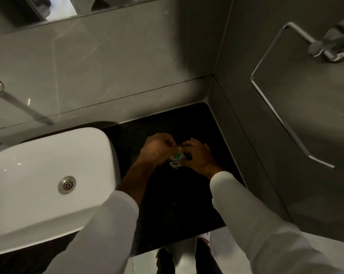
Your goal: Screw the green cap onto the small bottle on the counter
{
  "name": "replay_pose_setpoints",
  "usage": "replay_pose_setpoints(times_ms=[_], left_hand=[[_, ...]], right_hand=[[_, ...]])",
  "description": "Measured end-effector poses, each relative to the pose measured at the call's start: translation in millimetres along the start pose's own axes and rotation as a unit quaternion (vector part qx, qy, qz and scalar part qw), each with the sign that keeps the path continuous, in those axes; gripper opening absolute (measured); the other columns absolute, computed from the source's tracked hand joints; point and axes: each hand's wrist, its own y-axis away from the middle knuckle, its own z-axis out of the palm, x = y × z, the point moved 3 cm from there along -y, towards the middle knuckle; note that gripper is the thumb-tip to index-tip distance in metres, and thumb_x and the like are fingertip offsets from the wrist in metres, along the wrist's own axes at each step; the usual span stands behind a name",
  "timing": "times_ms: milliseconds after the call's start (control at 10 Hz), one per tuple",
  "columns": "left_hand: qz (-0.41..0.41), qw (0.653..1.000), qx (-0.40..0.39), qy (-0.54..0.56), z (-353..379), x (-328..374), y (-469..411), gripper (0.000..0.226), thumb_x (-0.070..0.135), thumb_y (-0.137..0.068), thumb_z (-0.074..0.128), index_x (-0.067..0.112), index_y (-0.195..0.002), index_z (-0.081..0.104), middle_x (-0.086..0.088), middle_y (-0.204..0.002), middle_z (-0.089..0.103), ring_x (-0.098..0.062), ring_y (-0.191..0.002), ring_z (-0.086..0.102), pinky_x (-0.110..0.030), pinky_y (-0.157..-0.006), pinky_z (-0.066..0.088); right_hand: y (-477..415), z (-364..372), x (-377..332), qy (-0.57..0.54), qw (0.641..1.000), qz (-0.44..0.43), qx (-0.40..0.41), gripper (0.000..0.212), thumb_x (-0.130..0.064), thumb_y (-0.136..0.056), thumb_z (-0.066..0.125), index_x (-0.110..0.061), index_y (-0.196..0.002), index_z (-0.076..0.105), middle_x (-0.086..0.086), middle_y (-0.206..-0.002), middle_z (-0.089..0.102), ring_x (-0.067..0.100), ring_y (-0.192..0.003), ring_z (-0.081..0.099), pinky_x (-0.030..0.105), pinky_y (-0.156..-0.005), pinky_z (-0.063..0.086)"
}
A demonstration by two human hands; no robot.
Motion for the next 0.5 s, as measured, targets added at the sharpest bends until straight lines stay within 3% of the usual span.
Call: replay_pose_setpoints(times_ms=[200,300,400,500], left_hand=[[0.010,1.000,0.023,0.012,13.7,-3.8,13.9,0.027,0.068,-0.068,0.073,0.044,-0.080,0.069,0.014,-0.072,0.072,-0.005,-0.070,0.070,-0.038,-0.072,0.062],[0.004,0.999,0.037,0.002,12.0,-7.6,18.0,0.039,0.082,-0.064,0.068,0.047,-0.082,0.069,0.017,-0.073,0.072,-0.001,-0.069,0.070,-0.034,-0.068,0.059],[0.008,0.999,0.041,0.011,-3.1,-10.9,25.1,0.054,0.092,-0.064,0.061,0.045,-0.089,0.070,0.018,-0.080,0.074,0.001,-0.074,0.071,-0.023,-0.063,0.053],[0.035,0.997,0.042,-0.050,-13.0,-7.7,36.7,0.062,0.090,-0.072,0.055,0.041,-0.108,0.068,0.017,-0.106,0.073,-0.008,-0.102,0.070,-0.035,-0.085,0.056]], right_hand=[[11.1,-1.0,-6.4,-0.027,0.999,0.020,-0.001,0.061,-0.039,-0.083,0.075,-0.020,-0.137,0.057,0.004,-0.151,0.048,0.026,-0.148,0.033,0.055,-0.121,0.025],[19.3,-5.5,-10.9,-0.010,0.999,0.025,-0.033,0.072,-0.041,-0.081,0.076,-0.023,-0.145,0.047,0.004,-0.155,0.041,0.026,-0.150,0.028,0.057,-0.121,0.023],[35.7,-18.9,-9.5,0.006,0.999,0.028,-0.042,0.096,-0.040,-0.080,0.078,-0.019,-0.156,0.024,0.005,-0.165,0.022,0.027,-0.155,0.013,0.053,-0.124,0.019],[50.1,-38.7,-11.7,-0.023,0.998,-0.018,0.050,0.091,-0.038,-0.082,0.077,-0.018,-0.156,0.028,0.006,-0.165,0.023,0.026,-0.155,0.016,0.044,-0.125,0.020]])
